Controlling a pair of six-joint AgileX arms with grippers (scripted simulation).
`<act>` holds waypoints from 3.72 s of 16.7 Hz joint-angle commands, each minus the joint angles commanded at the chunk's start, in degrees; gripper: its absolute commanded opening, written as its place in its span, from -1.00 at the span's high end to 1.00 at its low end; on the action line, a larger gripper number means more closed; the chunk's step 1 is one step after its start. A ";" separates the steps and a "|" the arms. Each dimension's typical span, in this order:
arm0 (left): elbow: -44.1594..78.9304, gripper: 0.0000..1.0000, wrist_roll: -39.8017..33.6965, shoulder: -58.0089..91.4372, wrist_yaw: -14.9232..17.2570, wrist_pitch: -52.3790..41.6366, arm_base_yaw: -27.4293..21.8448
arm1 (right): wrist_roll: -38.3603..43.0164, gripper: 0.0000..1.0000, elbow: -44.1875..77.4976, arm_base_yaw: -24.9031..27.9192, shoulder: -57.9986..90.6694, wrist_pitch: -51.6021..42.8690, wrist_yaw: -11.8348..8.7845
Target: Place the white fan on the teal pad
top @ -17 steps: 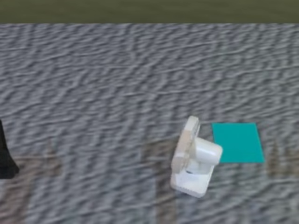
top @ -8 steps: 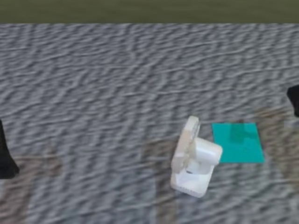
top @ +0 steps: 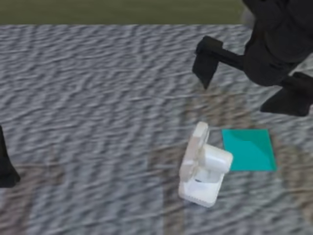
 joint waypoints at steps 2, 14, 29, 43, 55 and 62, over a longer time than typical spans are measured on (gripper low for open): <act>0.00 -1.00 0.00 0.00 0.00 0.00 0.00 | 4.57 -1.00 7.89 3.00 8.62 -5.91 -0.02; 0.00 -1.00 0.00 0.00 0.00 0.00 0.00 | 11.76 -1.00 18.76 7.52 21.57 -15.53 -0.09; 0.00 -1.00 0.00 0.00 0.00 0.00 0.00 | 11.97 -0.40 7.84 7.87 21.71 -4.56 -0.08; 0.00 -1.00 0.00 0.00 0.00 0.00 0.00 | 11.97 1.00 7.84 7.87 21.71 -4.56 -0.08; 0.00 -1.00 0.00 0.00 0.00 0.00 0.00 | 11.93 1.00 18.60 8.18 21.43 -15.52 -0.04; 0.00 -1.00 0.00 0.00 0.00 0.00 0.00 | 10.33 1.00 18.61 7.69 21.54 -16.36 -0.35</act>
